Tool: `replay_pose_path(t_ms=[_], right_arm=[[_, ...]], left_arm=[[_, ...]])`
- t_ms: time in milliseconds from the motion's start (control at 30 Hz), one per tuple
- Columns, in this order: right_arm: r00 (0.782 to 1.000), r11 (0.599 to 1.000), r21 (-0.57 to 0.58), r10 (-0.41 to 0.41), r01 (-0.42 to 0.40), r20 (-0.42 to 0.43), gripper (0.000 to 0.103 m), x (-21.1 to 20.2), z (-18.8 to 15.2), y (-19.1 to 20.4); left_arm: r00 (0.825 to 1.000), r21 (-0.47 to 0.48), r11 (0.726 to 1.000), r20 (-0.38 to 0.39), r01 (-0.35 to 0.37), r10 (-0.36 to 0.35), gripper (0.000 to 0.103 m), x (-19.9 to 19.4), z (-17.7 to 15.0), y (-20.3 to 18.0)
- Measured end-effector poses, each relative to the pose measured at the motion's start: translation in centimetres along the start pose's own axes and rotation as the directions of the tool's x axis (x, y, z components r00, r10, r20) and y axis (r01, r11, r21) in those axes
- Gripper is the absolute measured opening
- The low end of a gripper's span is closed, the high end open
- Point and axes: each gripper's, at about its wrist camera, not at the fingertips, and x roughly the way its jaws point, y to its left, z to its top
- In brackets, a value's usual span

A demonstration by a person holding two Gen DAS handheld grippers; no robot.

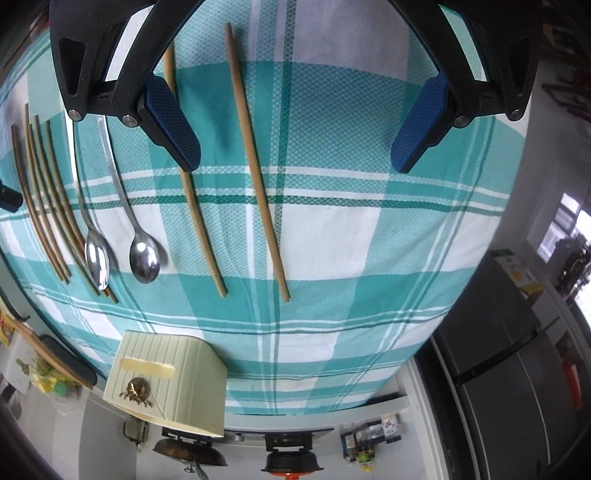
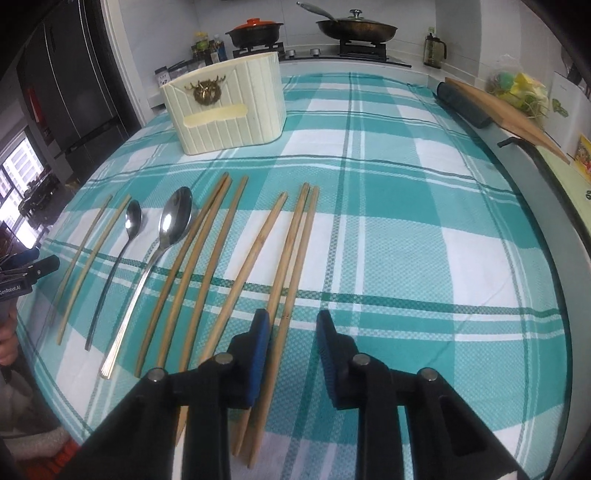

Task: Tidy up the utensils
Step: 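Lower the left tool and close it on a single bamboo chopstick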

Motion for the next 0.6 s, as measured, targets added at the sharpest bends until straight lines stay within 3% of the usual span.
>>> replay_pose_path(t_ms=[400,533,600], right_arm=[[0.989,0.99,-0.11,-0.097,0.086,-0.107,0.022,2.2,1.1,1.1],[0.987,0.988,-0.135,-0.091,0.073,-0.134,0.022,2.8,2.2,1.0],[0.985,0.99,-0.129,-0.079,0.06,-0.153,0.022,3.2,3.0,0.6]], left_arm=[[0.997,0.078,0.996,-0.07,-0.033,0.038,0.102,3.5,1.2,0.3],[0.993,0.088,0.996,-0.119,0.011,-0.001,0.1,5.3,2.9,0.6],[0.989,0.081,0.995,-0.143,0.056,-0.044,0.093,6.0,3.9,0.7]])
